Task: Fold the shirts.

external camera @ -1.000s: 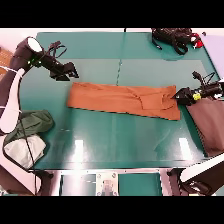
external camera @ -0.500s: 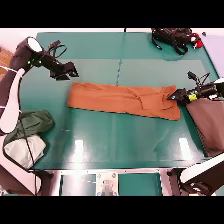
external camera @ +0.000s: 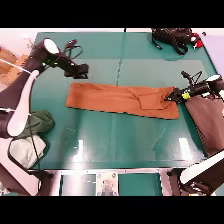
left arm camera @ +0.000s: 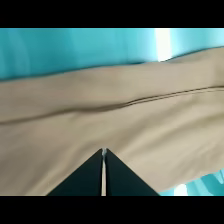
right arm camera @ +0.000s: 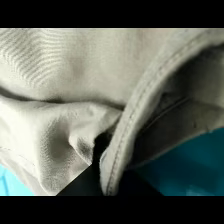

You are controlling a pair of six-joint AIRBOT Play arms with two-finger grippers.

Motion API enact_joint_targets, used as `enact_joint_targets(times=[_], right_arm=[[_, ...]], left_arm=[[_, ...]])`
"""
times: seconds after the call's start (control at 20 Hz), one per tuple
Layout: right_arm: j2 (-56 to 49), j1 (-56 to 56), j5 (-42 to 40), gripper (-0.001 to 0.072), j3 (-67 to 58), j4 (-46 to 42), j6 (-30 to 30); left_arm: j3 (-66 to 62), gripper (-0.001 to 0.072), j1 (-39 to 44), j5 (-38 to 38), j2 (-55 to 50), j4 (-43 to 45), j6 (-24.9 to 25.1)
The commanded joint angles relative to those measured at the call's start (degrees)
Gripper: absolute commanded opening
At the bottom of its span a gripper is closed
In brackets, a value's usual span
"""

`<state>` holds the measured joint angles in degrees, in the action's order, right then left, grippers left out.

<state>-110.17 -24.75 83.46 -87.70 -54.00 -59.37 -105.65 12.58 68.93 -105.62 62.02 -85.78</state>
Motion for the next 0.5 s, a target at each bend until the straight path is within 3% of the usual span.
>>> enact_joint_targets(times=[0.0, 0.3, 0.45], right_arm=[[1.8, 0.7, 5.1, 0.0017, -4.3, 0.9, -3.2], [12.6, 7.6, 16.0, 0.0018, -16.6, 4.6, -11.2], [16.5, 13.1, 16.8, 0.0018, -23.4, 4.9, -13.7]], left_arm=[[0.0, 0.0048, 7.5, -8.5, -1.6, -2.1, 2.3], [-0.1, 0.0019, 23.0, -22.0, -12.0, -7.5, 3.6], [-0.2, 0.0019, 26.3, -22.7, -15.5, -9.6, 0.4]])
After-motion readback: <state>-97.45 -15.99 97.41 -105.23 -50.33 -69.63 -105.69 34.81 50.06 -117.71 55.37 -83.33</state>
